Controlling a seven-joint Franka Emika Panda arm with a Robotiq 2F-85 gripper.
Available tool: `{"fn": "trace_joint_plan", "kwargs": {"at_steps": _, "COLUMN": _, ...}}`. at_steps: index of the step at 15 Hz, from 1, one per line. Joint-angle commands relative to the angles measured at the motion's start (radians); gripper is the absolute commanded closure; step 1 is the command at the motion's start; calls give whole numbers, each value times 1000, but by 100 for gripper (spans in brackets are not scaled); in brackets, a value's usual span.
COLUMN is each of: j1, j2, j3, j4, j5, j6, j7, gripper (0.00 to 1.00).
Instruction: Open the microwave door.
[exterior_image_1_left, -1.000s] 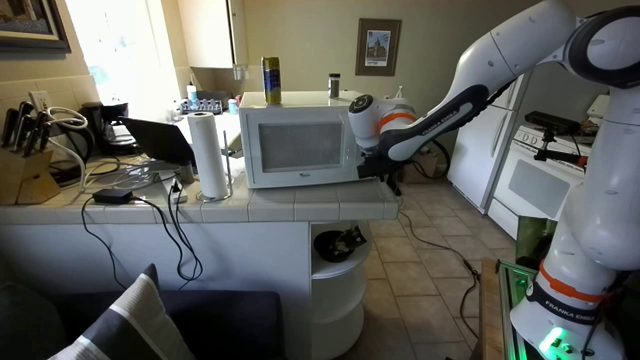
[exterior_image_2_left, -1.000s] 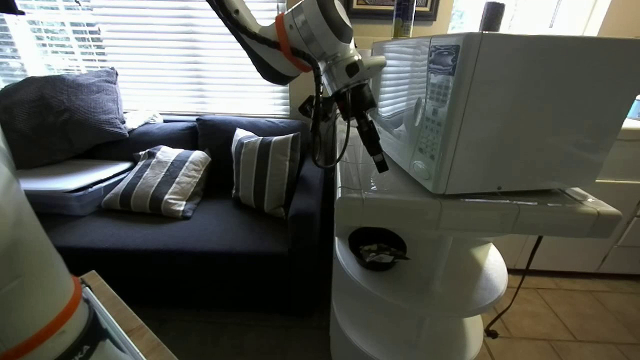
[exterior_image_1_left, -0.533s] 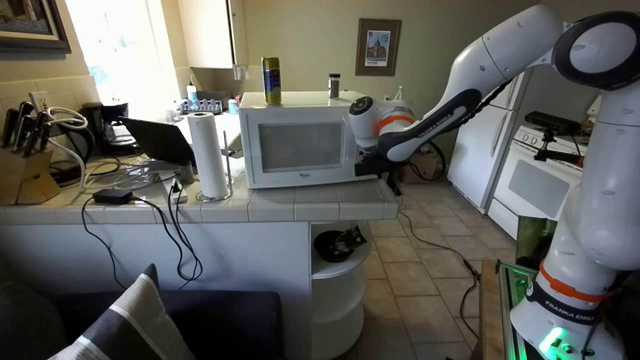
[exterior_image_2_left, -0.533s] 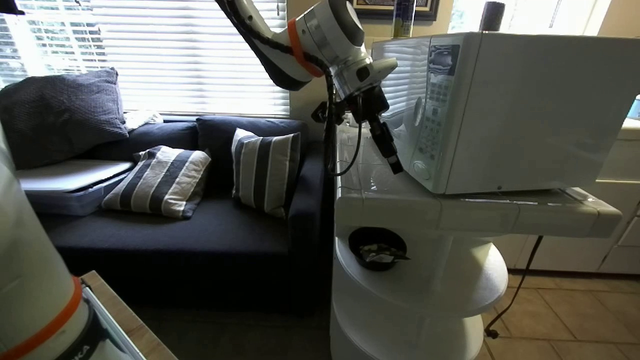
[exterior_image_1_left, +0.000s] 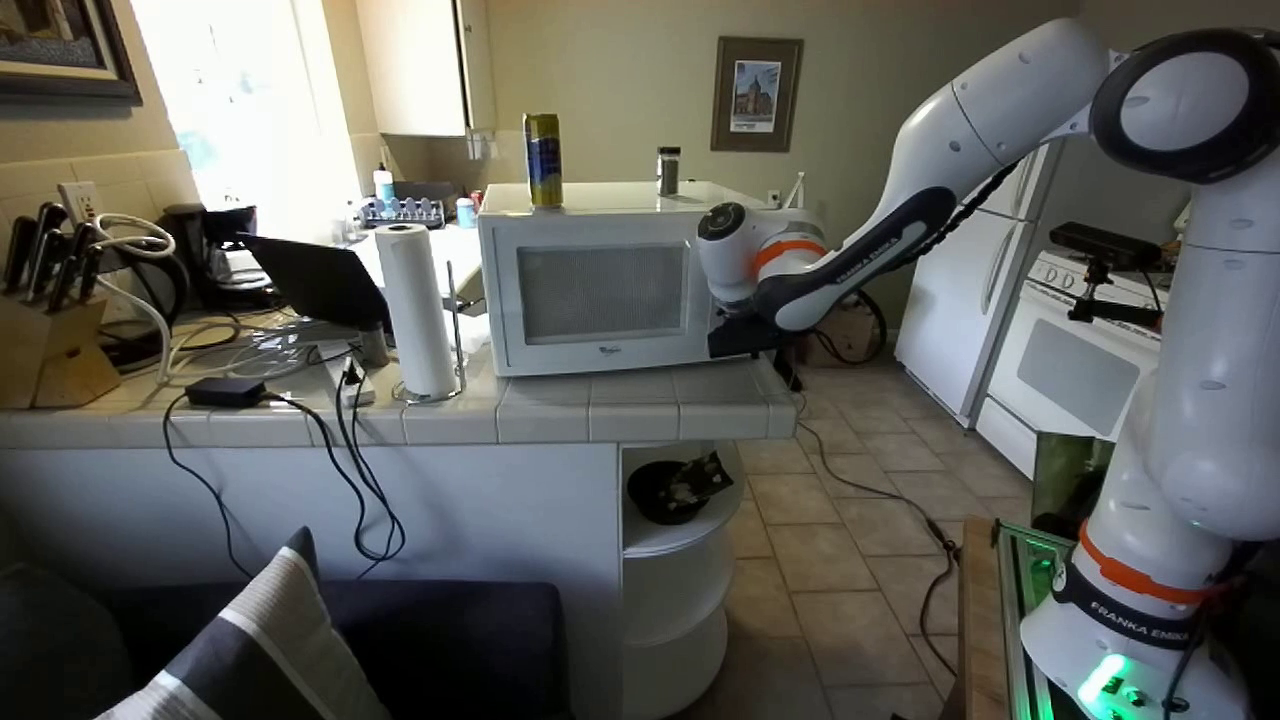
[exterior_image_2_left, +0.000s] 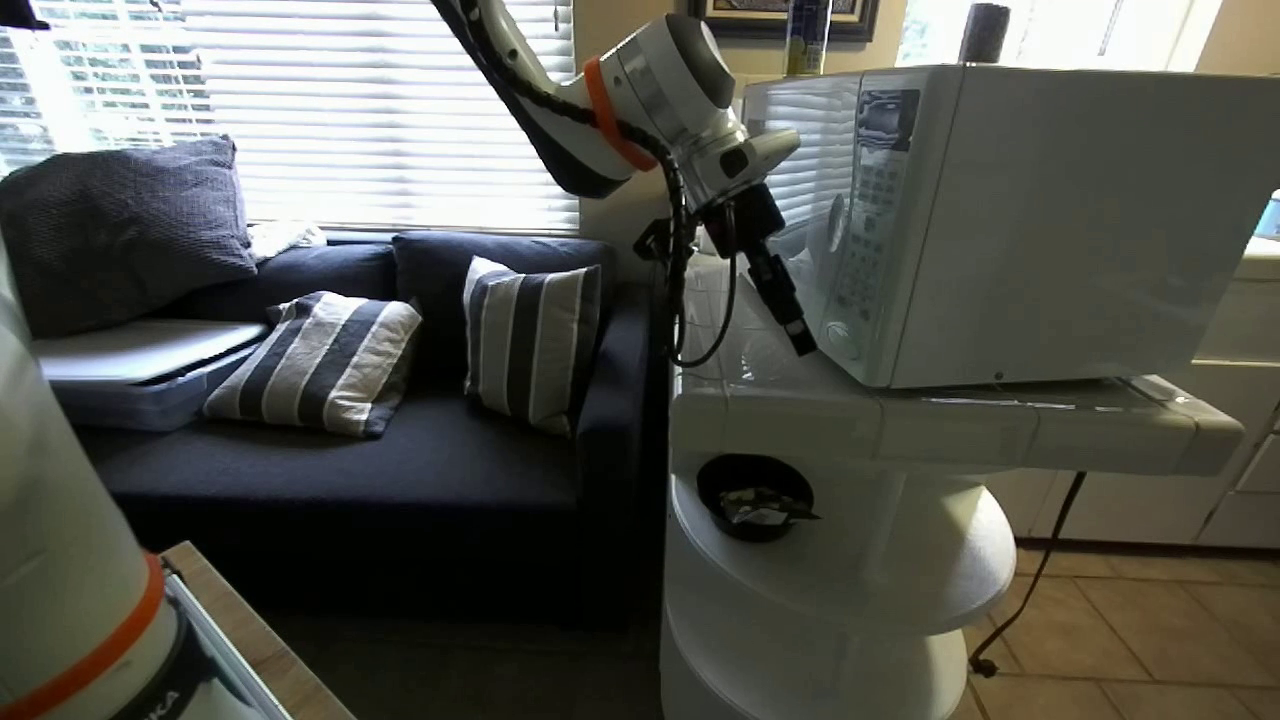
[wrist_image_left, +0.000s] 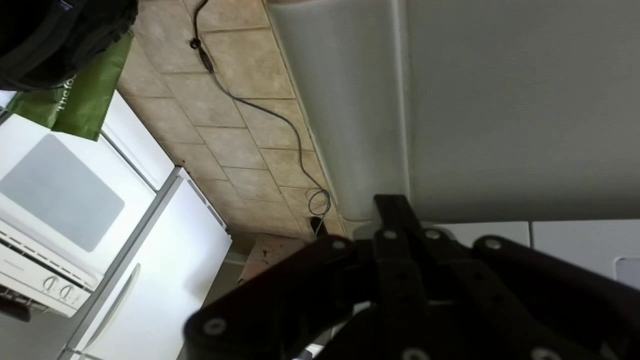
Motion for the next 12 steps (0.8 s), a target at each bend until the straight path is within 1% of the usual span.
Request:
{"fn": "trace_joint_plan", "kwargs": {"at_steps": 1, "j1": 16, "j2": 2, "j3": -15, "j4": 3, "j5": -4, "j6": 6, "j7": 2, "gripper": 100}}
{"fn": "trace_joint_plan", "kwargs": {"at_steps": 6, "j1": 15, "j2": 13, "j3": -27, "j4": -4, "j5": -126, "j6": 104, "j7": 23, "gripper": 100}}
{"fn": "trace_joint_plan", "kwargs": {"at_steps": 9, "j1": 9, "j2": 23, "j3": -38, "j4": -3, "j5": -169, "j6": 151, "j7": 21, "gripper": 100}}
{"fn": "trace_joint_plan", "kwargs": {"at_steps": 12, "j1": 6, "j2": 30, "j3": -46, "j4": -6, "j5": -186, "j6": 177, "j7": 7, "gripper": 100}}
